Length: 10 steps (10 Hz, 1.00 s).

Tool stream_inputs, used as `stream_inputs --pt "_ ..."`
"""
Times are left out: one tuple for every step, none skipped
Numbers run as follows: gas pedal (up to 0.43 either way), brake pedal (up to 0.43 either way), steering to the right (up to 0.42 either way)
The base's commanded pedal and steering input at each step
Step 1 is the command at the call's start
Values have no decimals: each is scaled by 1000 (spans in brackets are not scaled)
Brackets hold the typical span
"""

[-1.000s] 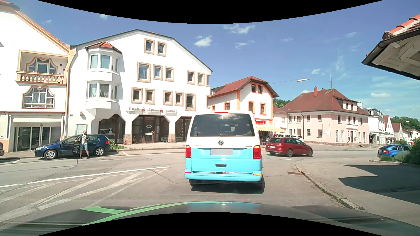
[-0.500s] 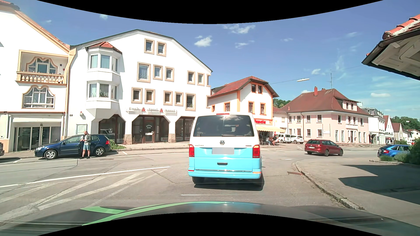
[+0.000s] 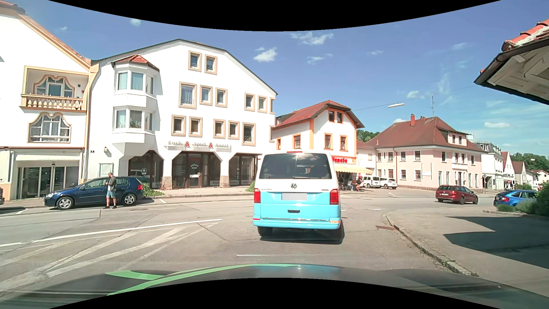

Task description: Follow the waypoints while adhering to traffic rules and regulations

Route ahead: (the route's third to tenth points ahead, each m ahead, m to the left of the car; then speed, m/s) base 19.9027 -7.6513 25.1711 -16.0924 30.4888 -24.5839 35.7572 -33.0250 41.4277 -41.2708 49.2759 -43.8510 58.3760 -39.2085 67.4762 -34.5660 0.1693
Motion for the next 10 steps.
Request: stream_inputs --pt "0 0 48" --pt "0 0 48" --pt "0 0 48" --pt "0 0 48" --pt "0 0 48" --pt "0 0 48" --pt "0 0 48" --pt "8 0 48" --pt "20 0 48" --pt "20 0 48"
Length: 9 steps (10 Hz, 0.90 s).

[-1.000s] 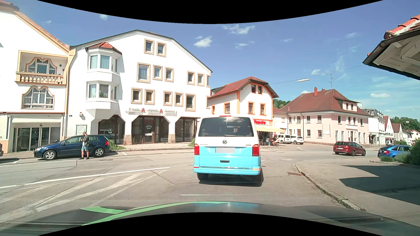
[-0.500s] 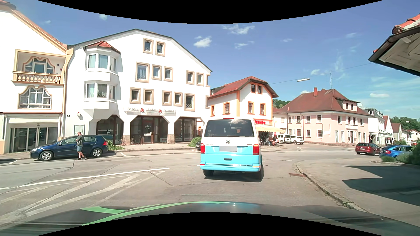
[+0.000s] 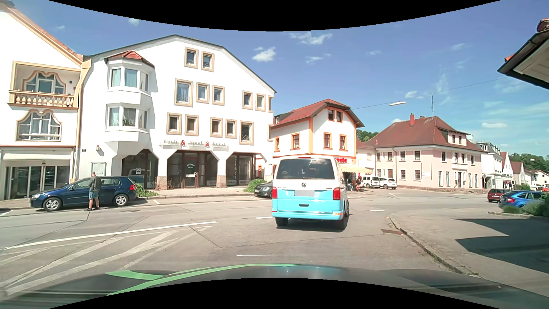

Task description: Follow the waypoints while adhering to traffic rules and regulations

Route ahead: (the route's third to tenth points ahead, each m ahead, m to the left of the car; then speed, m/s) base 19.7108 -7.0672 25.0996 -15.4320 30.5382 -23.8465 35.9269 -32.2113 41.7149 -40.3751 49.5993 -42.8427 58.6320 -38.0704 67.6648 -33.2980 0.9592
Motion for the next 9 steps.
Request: stream_inputs --pt "20 0 48" --pt "28 0 48" --pt "28 0 48" --pt "28 0 48" --pt "28 0 48" --pt "28 0 48" --pt "28 0 49" --pt "28 0 49" --pt "28 0 50"
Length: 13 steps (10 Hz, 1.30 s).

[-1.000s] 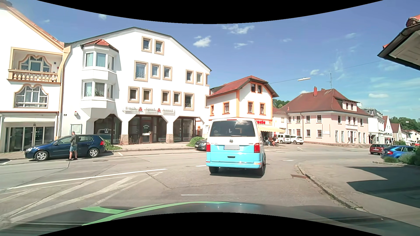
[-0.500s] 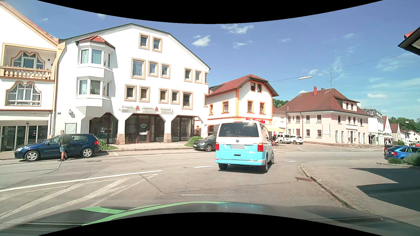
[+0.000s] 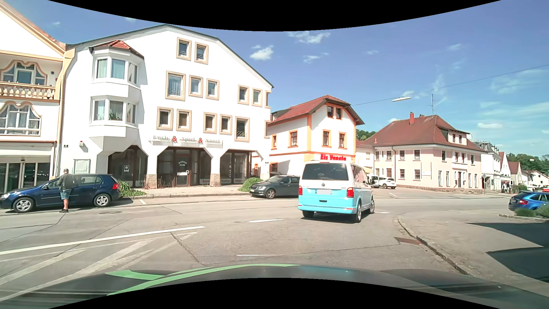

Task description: Follow the waypoints while adhering to traffic rules and regulations

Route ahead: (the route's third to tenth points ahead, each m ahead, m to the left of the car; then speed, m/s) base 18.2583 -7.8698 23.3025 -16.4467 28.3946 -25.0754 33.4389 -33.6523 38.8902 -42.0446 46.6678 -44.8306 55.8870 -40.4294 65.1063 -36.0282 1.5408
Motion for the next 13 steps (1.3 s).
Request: stream_inputs --pt "28 0 50" --pt "28 0 50" --pt "28 0 51" --pt "28 0 51" --pt "39 0 51" --pt "39 0 51" --pt "47 0 51" --pt "67 0 51" --pt "67 0 51" --pt "79 0 51" --pt "79 0 51" --pt "87 0 53" --pt "87 0 57"
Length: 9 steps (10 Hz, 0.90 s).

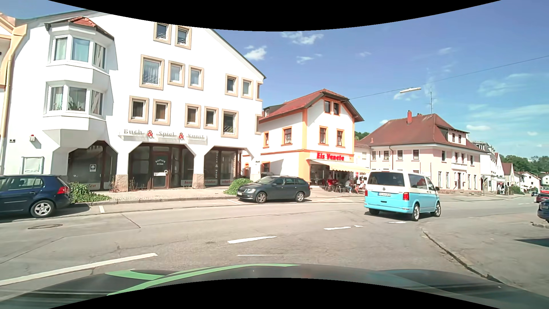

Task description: Follow the waypoints while adhering to traffic rules and regulations

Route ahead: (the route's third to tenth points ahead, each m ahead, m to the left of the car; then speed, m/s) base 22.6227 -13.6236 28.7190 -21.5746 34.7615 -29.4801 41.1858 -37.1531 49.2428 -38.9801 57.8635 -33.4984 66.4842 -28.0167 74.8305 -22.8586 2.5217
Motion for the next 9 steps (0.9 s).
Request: stream_inputs --pt "87 0 63" --pt "98 0 68" --pt "98 0 77" --pt "110 0 90" --pt "118 0 107" --pt "118 0 126" --pt "118 0 143" --pt "118 0 155" --pt "118 0 162"
